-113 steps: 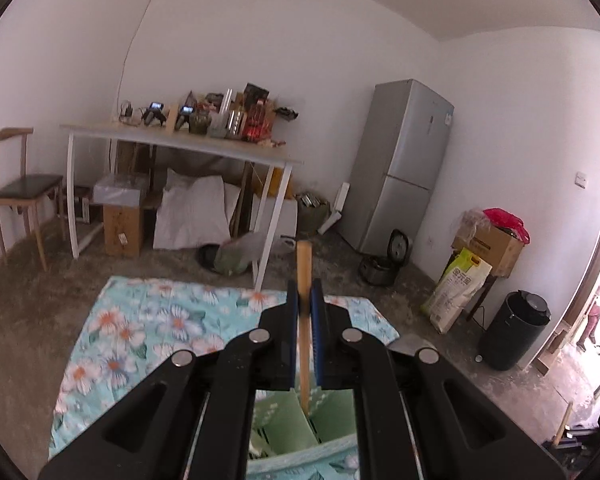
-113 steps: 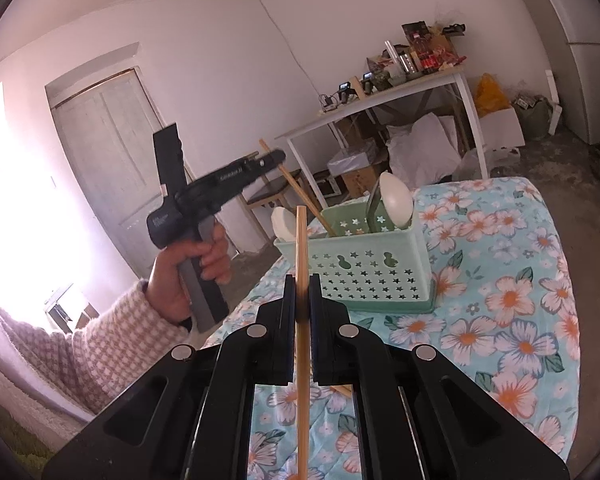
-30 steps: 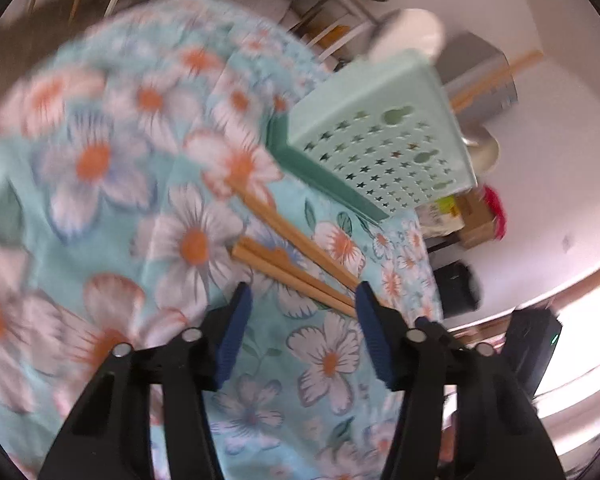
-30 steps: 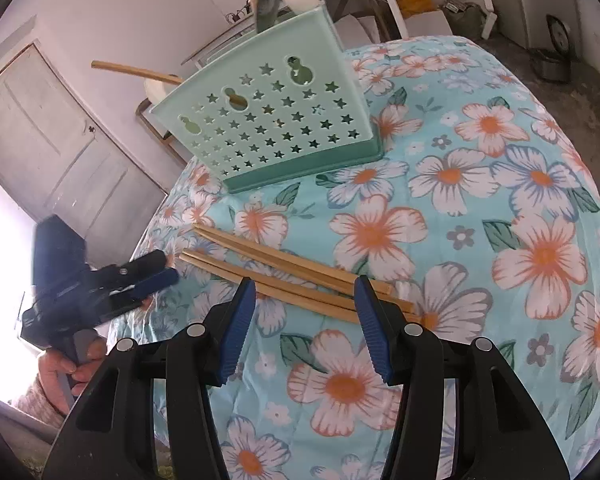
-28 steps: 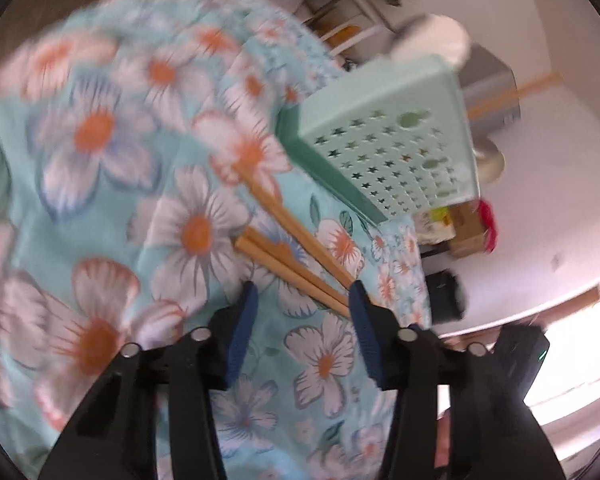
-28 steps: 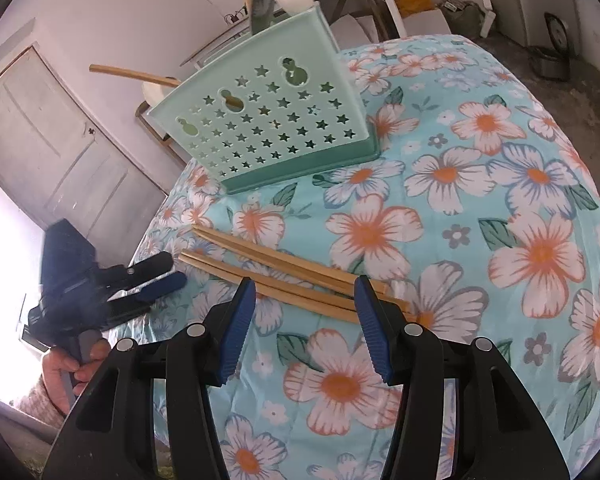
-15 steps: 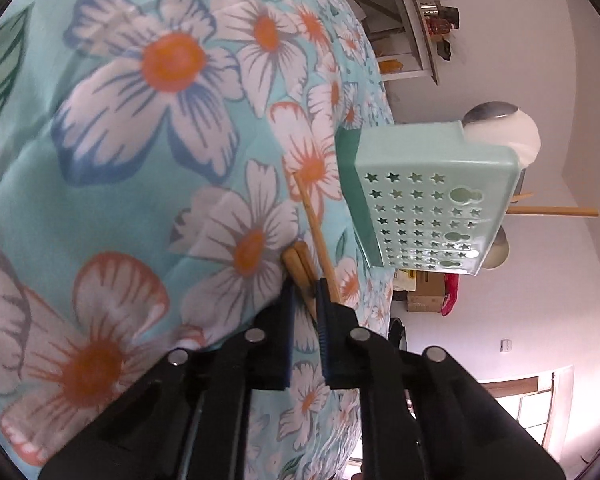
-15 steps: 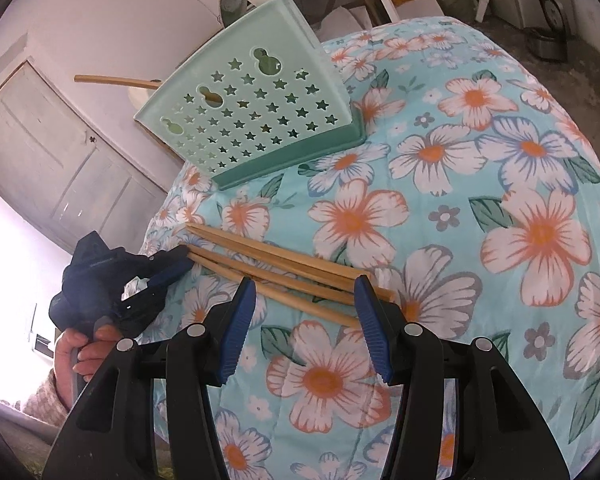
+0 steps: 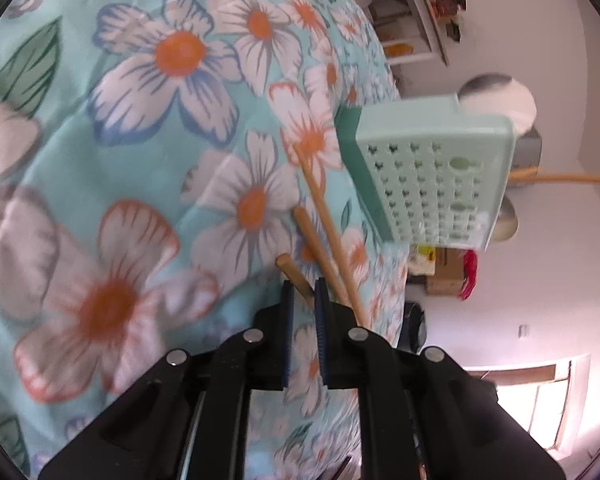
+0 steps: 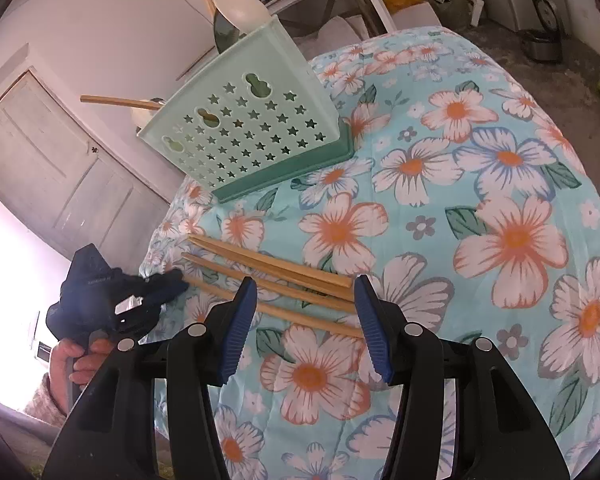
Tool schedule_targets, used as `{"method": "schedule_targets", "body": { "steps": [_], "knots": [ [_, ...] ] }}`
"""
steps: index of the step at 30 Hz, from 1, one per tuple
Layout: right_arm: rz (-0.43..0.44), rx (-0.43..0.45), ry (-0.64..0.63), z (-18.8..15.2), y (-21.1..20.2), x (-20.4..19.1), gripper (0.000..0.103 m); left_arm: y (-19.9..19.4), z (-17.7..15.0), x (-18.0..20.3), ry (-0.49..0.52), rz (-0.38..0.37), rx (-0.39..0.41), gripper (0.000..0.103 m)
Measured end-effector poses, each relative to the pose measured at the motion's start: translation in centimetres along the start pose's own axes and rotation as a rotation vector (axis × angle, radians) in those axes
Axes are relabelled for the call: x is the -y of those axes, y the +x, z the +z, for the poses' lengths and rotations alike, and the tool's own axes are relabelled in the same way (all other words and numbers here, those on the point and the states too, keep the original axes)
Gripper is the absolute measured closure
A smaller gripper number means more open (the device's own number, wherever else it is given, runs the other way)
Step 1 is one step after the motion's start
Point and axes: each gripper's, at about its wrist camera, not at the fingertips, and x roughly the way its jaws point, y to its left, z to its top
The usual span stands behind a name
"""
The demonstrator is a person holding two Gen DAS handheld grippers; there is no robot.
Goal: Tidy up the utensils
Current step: 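Grasp the wooden chopsticks with the left tool and lift them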
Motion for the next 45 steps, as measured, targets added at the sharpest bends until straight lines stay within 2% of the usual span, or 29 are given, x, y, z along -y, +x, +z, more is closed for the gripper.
{"method": "schedule_targets", "body": {
  "steps": [4,9,10,13,18,22,28,31,35,38,39,41,45],
  "knots": [
    [0.005,-0.007,-0.005,-0.1,0.2,-0.4,0.053,-0.7,-0.8,0.2,0.025,0.014,-0.038,0.093],
    [0.007,-0.013,-0.026,-0.1,0.4,-1.2,0.054,-1.7,-1.3,0.1,0.042,0.013,-0.037,0.093],
    [0.007,-0.011,-0.027,-0.1,0.5,-1.2,0.054,-1.9,-1.3,0.0,0.036,0.021,-0.033,0.09],
    [0.007,-0.01,-0.028,-0.1,0.4,-1.4,0.054,-1.9,-1.4,-0.4,0.002,0.005,-0.037,0.07],
    [0.001,-0.006,-0.023,-0.3,0.4,-1.4,0.054,-1.0,-2.2,0.1,-0.001,-0.043,-0.077,0.063],
    [0.001,0.004,-0.018,-0.5,0.1,-1.4,0.054,1.0,-2.6,-0.4,-0.087,-0.082,-0.11,0.063],
    [-0.008,0.008,-0.001,-0.7,-0.4,-0.8,0.054,2.3,-2.2,-0.5,-0.214,-0.14,-0.055,0.063],
    [-0.01,0.01,0.002,-0.7,-0.5,-0.6,0.054,2.6,-2.1,0.0,-0.218,-0.092,-0.028,0.063],
    [-0.011,0.012,-0.004,-0.8,-0.7,-0.7,0.054,3.0,-2.4,0.6,-0.207,-0.03,0.0,0.071],
    [-0.017,0.01,-0.002,-0.9,-0.8,-0.6,0.054,3.3,-2.5,0.2,-0.24,-0.019,0.003,0.089],
    [-0.02,0.01,-0.002,-1.0,-0.9,-0.6,0.054,3.2,-2.6,-0.1,-0.25,-0.016,0.001,0.092],
    [-0.027,0.014,-0.002,-1.1,-1.2,-0.6,0.054,3.2,-2.7,-0.7,-0.268,-0.037,0.003,0.092],
    [-0.037,0.027,-0.002,-1.1,-1.8,-0.7,0.054,3.5,-2.6,-0.2,-0.229,-0.024,-0.001,0.095]
  ]
}}
